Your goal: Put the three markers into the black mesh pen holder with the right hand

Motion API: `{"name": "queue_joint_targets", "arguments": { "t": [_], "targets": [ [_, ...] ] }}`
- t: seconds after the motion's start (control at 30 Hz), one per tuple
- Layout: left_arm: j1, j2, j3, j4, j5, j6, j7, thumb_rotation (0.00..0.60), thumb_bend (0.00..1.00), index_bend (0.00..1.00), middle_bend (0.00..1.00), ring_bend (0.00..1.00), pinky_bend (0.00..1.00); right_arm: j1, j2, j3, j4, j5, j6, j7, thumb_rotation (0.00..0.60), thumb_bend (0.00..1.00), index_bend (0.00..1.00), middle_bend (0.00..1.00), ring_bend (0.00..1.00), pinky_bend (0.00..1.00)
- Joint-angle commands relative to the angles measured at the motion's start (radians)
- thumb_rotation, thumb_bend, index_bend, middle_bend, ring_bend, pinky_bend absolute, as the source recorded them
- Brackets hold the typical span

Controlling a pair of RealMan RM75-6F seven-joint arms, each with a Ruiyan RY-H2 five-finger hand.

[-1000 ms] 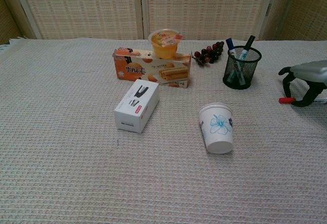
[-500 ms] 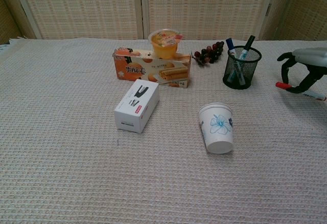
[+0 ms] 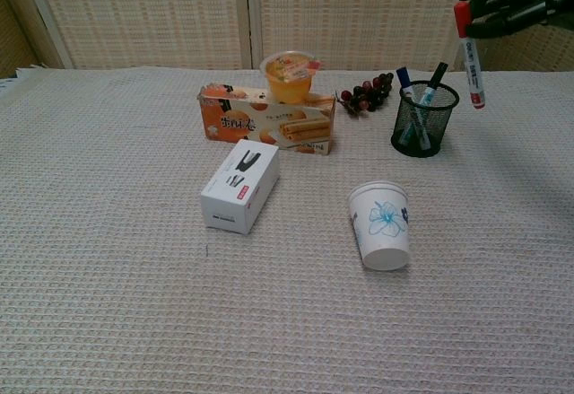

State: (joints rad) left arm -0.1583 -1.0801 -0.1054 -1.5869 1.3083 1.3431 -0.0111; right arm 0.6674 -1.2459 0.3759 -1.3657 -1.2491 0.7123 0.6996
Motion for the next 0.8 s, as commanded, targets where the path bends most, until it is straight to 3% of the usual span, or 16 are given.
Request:
{"name": "queue_joint_targets", "arguments": {
  "t": [0.03,0.17,0.4,0.8],
  "targets": [
    [0.0,0.0,0.0,0.0,-0.001,0.0,0.0,0.6,0.32,0.01,0.0,0.0,0.06,0.031,0.009,0.048,0.074,-0.207,0.047,0.372,0.6,0.33,0.6,0.03,0.08,0.0],
    [0.0,-0.002,0.0,0.005,-0.002,-0.002,0.0,0.6,0.32,0.01,0.0,0.0,0.06,0.093,-0.068,0.022,0.231,-0.243,0.06,0.466,0.6,0.33,0.6,0.03,0.08,0.0],
    [-0.001,-0.004,-0.003,0.013,-0.013,-0.01,-0.005,0.6,0.32,0.01,0.0,0.0,0.06,0.186,-0.215,-0.024,0.481,-0.223,0.027,0.45,0.6,0.33,0.61,0.03,0.08,0.0],
    [-0.005,-0.007,-0.004,0.021,-0.026,-0.023,-0.003,0.6,0.32,0.01,0.0,0.0,0.06,0.243,-0.31,-0.116,0.638,-0.24,-0.02,0.491,0.6,0.33,0.62,0.03,0.08,0.0]
  ]
}}
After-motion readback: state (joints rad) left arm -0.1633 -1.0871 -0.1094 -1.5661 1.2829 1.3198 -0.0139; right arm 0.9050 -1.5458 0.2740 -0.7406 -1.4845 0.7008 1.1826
